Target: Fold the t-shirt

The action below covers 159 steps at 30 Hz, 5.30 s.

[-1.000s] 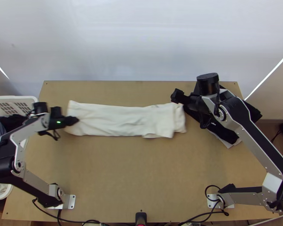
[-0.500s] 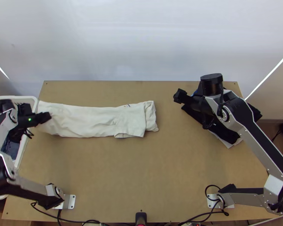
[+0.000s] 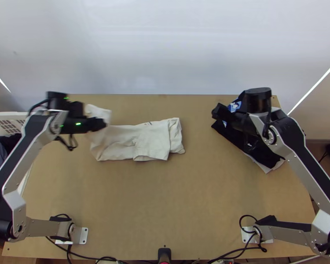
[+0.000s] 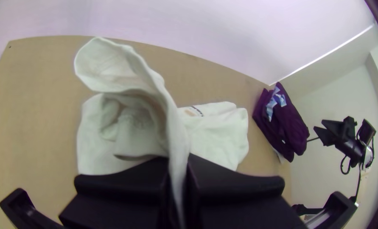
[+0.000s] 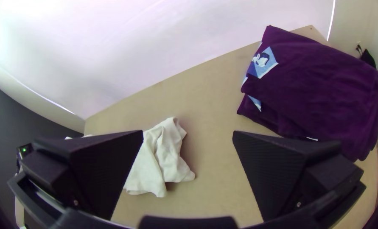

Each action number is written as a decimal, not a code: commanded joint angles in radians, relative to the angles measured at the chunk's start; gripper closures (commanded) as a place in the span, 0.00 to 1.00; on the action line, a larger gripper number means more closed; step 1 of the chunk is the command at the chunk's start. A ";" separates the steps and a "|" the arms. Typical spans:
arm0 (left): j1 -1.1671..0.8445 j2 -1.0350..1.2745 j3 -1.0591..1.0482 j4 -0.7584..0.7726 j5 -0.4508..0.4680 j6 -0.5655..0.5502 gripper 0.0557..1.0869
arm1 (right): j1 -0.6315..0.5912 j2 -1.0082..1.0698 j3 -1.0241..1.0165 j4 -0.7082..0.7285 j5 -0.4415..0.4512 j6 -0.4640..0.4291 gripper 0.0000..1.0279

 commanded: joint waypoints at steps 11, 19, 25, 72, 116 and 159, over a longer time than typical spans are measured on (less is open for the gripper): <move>-0.395 0.347 0.329 0.003 -0.076 -0.103 0.97 | -0.068 -0.084 -0.074 0.001 -0.001 0.007 0.05; -0.526 0.505 0.524 0.003 -0.076 -0.129 0.94 | -0.074 -0.104 -0.112 0.007 -0.001 0.013 0.05; -0.605 0.547 0.661 0.007 -0.003 -0.132 0.04 | -0.080 -0.104 -0.146 0.026 -0.001 0.022 0.05; 0.026 0.097 0.466 -0.019 -0.007 -0.110 0.04 | -0.017 0.648 -0.037 0.351 -0.461 -0.082 0.05; 0.125 0.110 0.449 -0.019 0.000 -0.081 0.04 | -0.002 0.399 0.408 0.144 -0.426 0.159 0.97; 0.092 0.166 0.520 0.007 0.023 -0.087 0.04 | -0.618 0.170 0.334 -0.066 -0.515 -0.068 0.97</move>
